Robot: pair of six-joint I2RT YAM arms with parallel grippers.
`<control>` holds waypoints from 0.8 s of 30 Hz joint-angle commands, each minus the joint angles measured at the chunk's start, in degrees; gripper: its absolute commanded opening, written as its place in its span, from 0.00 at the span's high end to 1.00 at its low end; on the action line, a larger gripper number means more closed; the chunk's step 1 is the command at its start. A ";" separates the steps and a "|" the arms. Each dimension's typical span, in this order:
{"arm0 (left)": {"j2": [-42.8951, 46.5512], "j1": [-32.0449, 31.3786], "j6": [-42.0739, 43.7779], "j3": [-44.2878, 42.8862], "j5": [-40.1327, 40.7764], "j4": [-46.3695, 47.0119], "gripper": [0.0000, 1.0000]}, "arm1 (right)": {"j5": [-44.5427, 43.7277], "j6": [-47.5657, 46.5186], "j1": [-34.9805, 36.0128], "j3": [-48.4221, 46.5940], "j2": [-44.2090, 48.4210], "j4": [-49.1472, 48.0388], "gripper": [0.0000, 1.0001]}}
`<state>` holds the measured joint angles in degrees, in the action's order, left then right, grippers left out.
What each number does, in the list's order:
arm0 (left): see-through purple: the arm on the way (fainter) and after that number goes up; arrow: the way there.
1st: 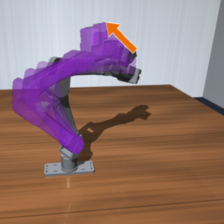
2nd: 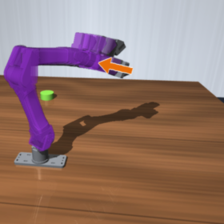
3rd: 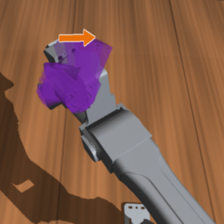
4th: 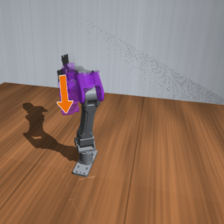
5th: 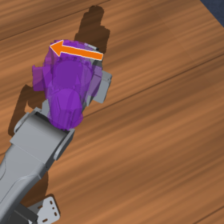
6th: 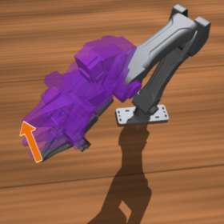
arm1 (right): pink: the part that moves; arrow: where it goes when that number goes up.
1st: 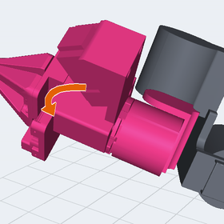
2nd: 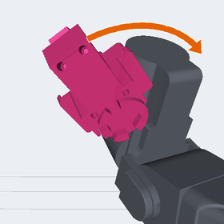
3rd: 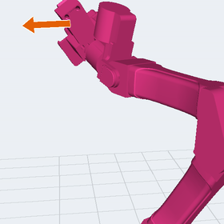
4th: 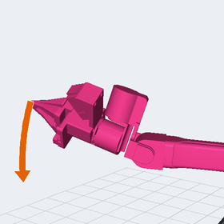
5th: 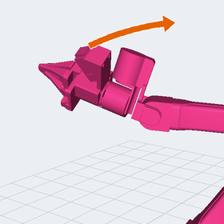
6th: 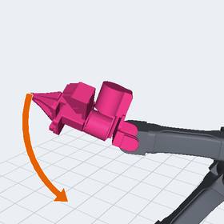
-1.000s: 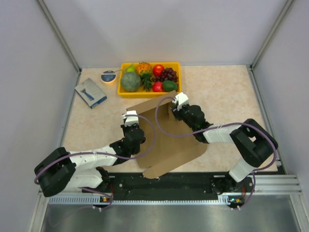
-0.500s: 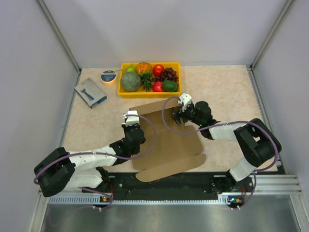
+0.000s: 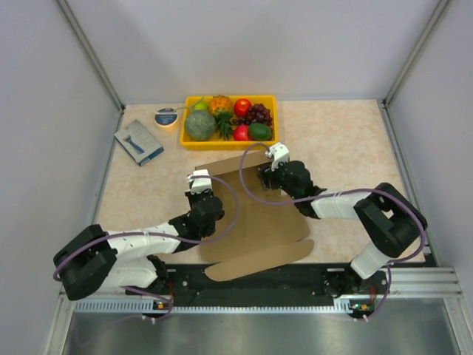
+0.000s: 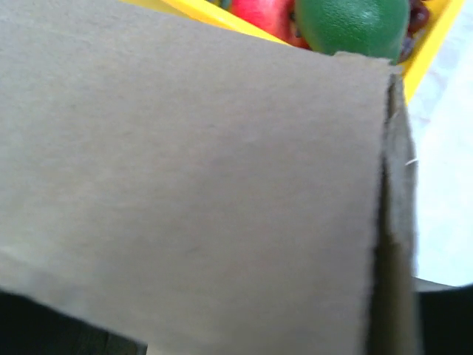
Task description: Fold the paper box
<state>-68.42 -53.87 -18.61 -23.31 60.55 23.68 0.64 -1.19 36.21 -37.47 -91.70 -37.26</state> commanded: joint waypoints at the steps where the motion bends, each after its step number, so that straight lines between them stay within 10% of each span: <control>1: -2.41 -0.54 -6.69 -4.55 0.35 -3.72 1.00 | -25.58 4.97 8.26 -3.39 -2.16 -3.70 0.37; 5: -2.42 -0.54 -8.11 -5.08 1.23 -5.31 1.00 | -24.83 1.37 8.88 -0.94 -2.96 -8.63 0.19; 13: -1.62 -0.54 -5.91 -2.88 0.97 -2.68 1.00 | 15.96 0.40 0.10 5.75 9.16 1.64 0.02; 24: -1.01 -0.45 -4.51 -1.56 2.20 -1.01 1.00 | 36.07 6.29 -11.68 10.75 15.15 1.75 0.01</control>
<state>-70.57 -54.26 -23.81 -25.98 62.24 20.14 23.88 3.73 26.98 -26.92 -78.37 -34.63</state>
